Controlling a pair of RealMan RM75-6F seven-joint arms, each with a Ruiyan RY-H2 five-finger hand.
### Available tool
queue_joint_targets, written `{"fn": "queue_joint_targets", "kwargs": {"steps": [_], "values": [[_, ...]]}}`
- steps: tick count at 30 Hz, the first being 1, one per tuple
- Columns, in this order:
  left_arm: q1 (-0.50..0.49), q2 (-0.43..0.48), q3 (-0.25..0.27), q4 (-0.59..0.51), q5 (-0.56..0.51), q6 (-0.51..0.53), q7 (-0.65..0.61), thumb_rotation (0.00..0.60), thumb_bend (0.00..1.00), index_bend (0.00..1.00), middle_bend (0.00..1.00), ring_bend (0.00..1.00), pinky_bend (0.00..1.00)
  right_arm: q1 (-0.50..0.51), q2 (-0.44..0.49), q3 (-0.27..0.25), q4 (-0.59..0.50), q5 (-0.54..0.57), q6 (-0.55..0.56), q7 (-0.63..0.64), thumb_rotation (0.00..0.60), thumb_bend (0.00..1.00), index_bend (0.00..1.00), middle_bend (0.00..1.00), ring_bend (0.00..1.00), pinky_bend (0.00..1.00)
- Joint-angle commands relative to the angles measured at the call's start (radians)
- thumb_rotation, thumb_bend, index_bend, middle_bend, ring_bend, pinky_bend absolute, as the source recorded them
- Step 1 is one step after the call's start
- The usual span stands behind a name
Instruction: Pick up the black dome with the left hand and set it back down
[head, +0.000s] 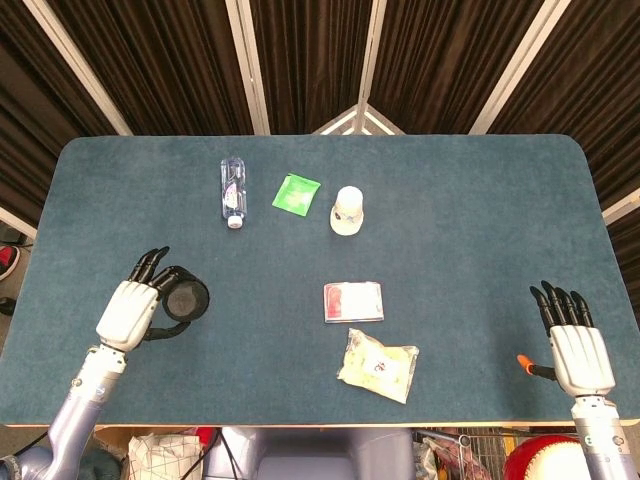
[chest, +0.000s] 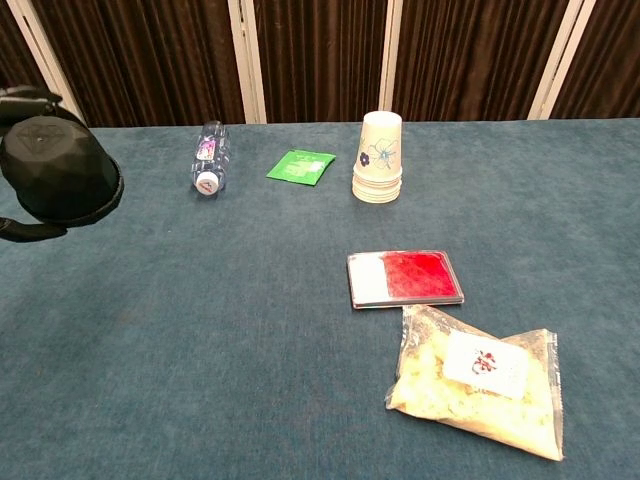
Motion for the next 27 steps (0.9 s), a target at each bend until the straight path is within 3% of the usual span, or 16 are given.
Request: {"fn": "queue_joint_targets", "kwargs": {"steps": [1, 5, 9, 13, 16, 19, 25, 27], "values": [[-0.004, -0.011, -0.022, -0.078, 0.143, 0.133, 0.410, 0.600, 0.48, 0.50, 0.41, 0.00, 0.00, -0.003, 0.003, -0.004, -0.008, -0.004, 0.002, -0.003, 0.600, 0.15, 0.04, 0.02, 0.04, 0.01], [-0.013, -0.069, -0.030, 0.095, 0.357, 0.275, 0.493, 0.600, 0.48, 0.50, 0.41, 0.00, 0.00, -0.004, 0.004, -0.006, -0.011, -0.007, 0.005, -0.002, 0.600, 0.15, 0.04, 0.02, 0.04, 0.01], [-0.027, -0.127, -0.029, 0.246, 0.433, 0.375, 0.375, 0.600, 0.48, 0.51, 0.41, 0.00, 0.00, -0.004, 0.006, -0.006, -0.009, -0.007, 0.003, 0.002, 0.600, 0.15, 0.04, 0.02, 0.04, 0.01], [-0.014, -0.135, 0.043, 0.207, 0.309, 0.351, -0.065, 0.600, 0.48, 0.52, 0.40, 0.00, 0.00, -0.005, 0.006, -0.003, -0.007, -0.003, 0.006, 0.004, 0.600, 0.15, 0.04, 0.02, 0.04, 0.01], [-0.012, -0.070, 0.102, 0.091, 0.187, 0.247, -0.395, 0.600, 0.48, 0.52, 0.39, 0.00, 0.00, -0.005, 0.005, -0.004, -0.005, -0.005, 0.005, 0.003, 0.600, 0.15, 0.04, 0.02, 0.04, 0.01], [-0.049, 0.070, 0.167, -0.056, 0.074, 0.058, -0.745, 0.600, 0.48, 0.52, 0.39, 0.00, 0.00, -0.004, 0.003, -0.005, -0.003, -0.006, 0.004, 0.002, 0.600, 0.15, 0.04, 0.02, 0.04, 0.01], [-0.134, 0.215, 0.199, -0.108, 0.014, -0.166, -1.163, 0.600, 0.48, 0.52, 0.39, 0.00, 0.00, -0.005, 0.002, -0.008, -0.004, -0.008, 0.005, -0.004, 0.600, 0.15, 0.04, 0.02, 0.04, 0.01], [-0.147, 0.229, 0.199, -0.084, 0.019, -0.191, -1.197, 0.600, 0.48, 0.52, 0.39, 0.00, 0.00, -0.003, 0.000, -0.007, -0.005, -0.008, 0.001, -0.008, 0.600, 0.15, 0.04, 0.02, 0.04, 0.01]]}}
